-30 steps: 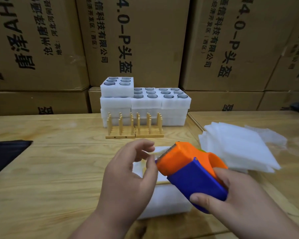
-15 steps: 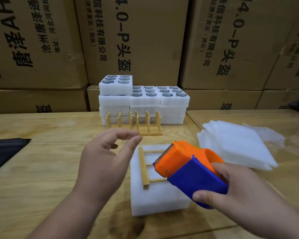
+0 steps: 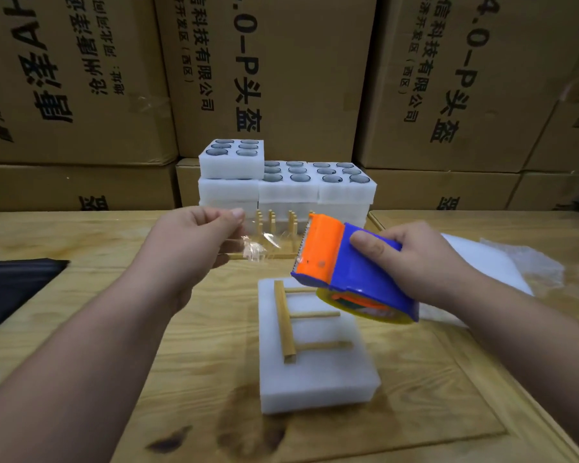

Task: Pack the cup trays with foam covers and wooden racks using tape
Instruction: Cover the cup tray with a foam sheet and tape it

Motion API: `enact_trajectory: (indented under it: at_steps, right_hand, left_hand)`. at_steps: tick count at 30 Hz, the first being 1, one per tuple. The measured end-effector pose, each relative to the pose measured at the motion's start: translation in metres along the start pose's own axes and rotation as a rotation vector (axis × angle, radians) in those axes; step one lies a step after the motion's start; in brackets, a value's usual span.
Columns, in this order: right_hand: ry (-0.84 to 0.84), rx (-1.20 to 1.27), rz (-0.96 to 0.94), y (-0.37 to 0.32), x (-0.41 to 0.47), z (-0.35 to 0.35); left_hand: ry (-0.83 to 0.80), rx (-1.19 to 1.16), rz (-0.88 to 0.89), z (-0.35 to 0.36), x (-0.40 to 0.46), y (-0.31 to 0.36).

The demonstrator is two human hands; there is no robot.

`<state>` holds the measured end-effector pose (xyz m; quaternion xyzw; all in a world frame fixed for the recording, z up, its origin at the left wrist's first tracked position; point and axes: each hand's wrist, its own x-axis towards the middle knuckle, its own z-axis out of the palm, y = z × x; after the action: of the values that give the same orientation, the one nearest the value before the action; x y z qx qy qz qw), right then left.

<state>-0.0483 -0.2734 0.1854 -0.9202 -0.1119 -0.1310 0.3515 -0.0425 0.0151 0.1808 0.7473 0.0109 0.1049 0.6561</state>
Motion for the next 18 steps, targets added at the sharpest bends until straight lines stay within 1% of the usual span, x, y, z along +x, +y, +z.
enact_trajectory:
  at_steps: [3, 6, 9, 10, 11, 13, 14, 15, 16, 18]
  right_hand:
    - [-0.076, -0.020, -0.016, -0.001, 0.018, -0.004]
    - [-0.159, -0.059, -0.037, 0.003, 0.033, -0.010]
    - [-0.221, -0.128, -0.007, 0.007, 0.043, -0.019]
    - [-0.244, -0.152, 0.000, 0.009, 0.045, -0.023]
    - [-0.269, -0.191, 0.006, 0.013, 0.046, -0.029]
    - [-0.312, -0.326, 0.020, 0.024, 0.044, -0.043]
    - [-0.316, -0.390, 0.036, 0.030, 0.042, -0.051]
    - [-0.302, -0.429, 0.051, 0.036, 0.040, -0.058]
    - [-0.276, -0.436, 0.061, 0.042, 0.039, -0.063]
    - [-0.230, -0.366, 0.075, 0.043, 0.039, -0.071]
  left_hand:
    - [0.002, -0.072, -0.074, -0.002, 0.001, -0.006]
    - [-0.036, -0.181, -0.186, -0.004, -0.005, -0.012]
    - [-0.067, -0.236, -0.298, -0.001, -0.013, -0.023]
    - [-0.026, -0.264, -0.327, -0.001, -0.014, -0.026]
    - [0.073, -0.307, -0.349, -0.006, -0.012, -0.030]
    - [0.336, -0.393, -0.366, -0.029, -0.008, -0.034]
    - [0.408, -0.397, -0.350, -0.043, -0.009, -0.037]
    - [0.410, -0.378, -0.322, -0.052, -0.011, -0.040]
    - [0.360, -0.342, -0.302, -0.055, -0.014, -0.043]
    - [0.218, -0.286, -0.295, -0.043, -0.024, -0.047]
